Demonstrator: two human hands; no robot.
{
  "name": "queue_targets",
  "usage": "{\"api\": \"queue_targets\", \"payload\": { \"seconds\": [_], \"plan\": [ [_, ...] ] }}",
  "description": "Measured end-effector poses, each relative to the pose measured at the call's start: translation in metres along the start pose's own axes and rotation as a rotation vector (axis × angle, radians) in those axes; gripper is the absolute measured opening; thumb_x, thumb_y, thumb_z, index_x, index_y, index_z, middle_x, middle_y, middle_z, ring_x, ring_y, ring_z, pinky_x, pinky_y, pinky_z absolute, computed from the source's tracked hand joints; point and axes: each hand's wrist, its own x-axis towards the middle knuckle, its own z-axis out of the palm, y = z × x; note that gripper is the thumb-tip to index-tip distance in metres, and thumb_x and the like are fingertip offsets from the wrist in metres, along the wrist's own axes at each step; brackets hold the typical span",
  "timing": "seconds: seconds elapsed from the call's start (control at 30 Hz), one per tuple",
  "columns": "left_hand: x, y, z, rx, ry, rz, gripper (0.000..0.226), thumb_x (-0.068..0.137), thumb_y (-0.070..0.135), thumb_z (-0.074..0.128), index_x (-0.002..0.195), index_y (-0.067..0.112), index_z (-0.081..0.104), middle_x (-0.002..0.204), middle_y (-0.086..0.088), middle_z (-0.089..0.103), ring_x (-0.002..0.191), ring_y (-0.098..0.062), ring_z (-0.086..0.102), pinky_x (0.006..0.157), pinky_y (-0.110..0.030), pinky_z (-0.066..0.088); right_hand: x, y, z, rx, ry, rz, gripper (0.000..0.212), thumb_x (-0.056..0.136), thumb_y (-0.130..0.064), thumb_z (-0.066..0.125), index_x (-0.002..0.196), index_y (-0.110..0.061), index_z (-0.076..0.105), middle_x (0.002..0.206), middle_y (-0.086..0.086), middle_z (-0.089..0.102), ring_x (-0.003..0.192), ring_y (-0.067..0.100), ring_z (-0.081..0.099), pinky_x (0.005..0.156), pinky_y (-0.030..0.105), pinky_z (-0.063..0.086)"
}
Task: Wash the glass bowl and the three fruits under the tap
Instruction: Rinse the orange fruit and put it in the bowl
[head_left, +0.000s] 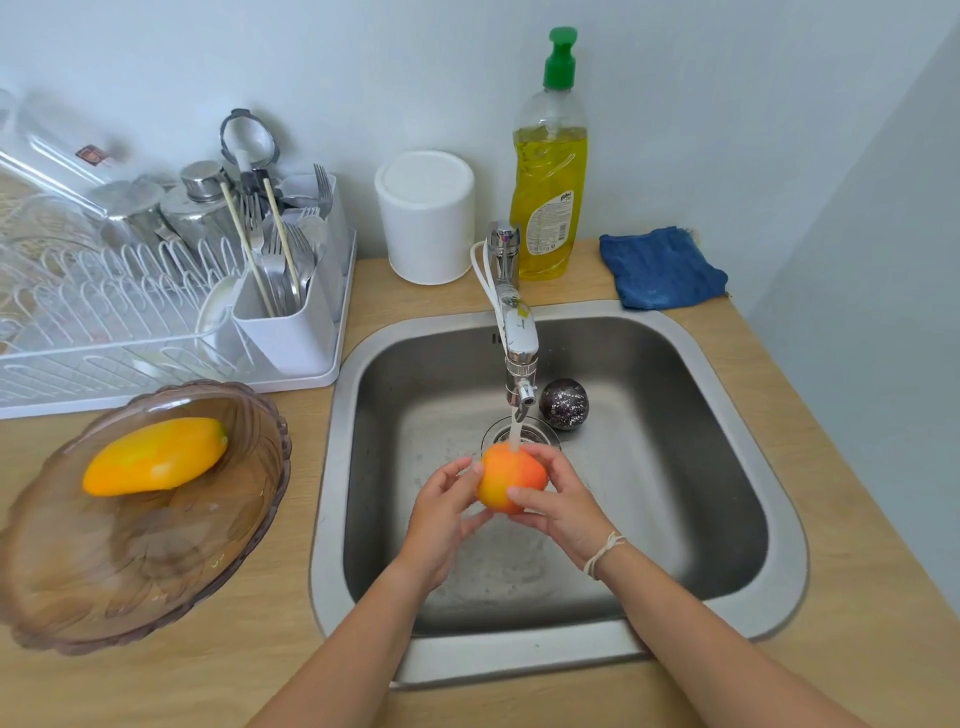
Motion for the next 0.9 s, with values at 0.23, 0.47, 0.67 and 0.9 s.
{"api": "queue_targets", "payload": {
  "seconds": [0.23,0.47,0.67,0.9],
  "plan": [
    [-0.002,0.004,0.001,-0.039,-0.092,-0.131,0.034,0.087,0.022,0.064,0.119,0.013,0.056,0.125,-0.015,0.055,0.102,-0.034,0.065,0.078,-0.037,0.058,-0.002,-0.006,-0.004,0.106,0.027,-0.049,0.028,0.088,0.003,0.048,0.102,-0.017,0.06,0.127,0.003,0.052,0.11,0.021,0.05,0.081,0.035,0.049],
    [-0.001,0.003,0.001,0.009,-0.063,0.079,0.036,0.084,-0.007,0.058,0.113,0.015,0.057,0.124,-0.007,0.052,0.106,-0.02,0.06,0.075,-0.026,0.056,0.0,-0.001,-0.002,0.098,0.095,0.142,0.033,0.09,-0.018,0.056,0.123,-0.016,0.048,0.118,0.011,0.054,0.09,0.028,0.063,0.068,0.032,0.059],
    [0.003,0.0,-0.004,-0.084,0.016,0.103,0.026,0.087,0.003,0.059,0.11,0.015,0.056,0.118,-0.01,0.06,0.108,-0.019,0.06,0.086,-0.023,0.052,0.001,-0.002,-0.005,0.169,0.057,0.076,0.031,0.083,0.006,0.058,0.105,-0.014,0.049,0.111,0.011,0.052,0.089,0.022,0.062,0.071,0.03,0.058],
    [0.0,0.002,-0.001,0.082,0.034,0.102,0.025,0.091,0.014,0.058,0.115,0.017,0.061,0.117,-0.003,0.06,0.108,-0.021,0.059,0.077,-0.033,0.056,-0.007,0.007,0.0,-0.494,-0.005,-0.011,0.068,0.077,-0.016,0.071,0.128,-0.04,0.034,0.108,-0.001,0.05,0.091,0.022,0.062,0.06,0.027,0.057]
  ]
}}
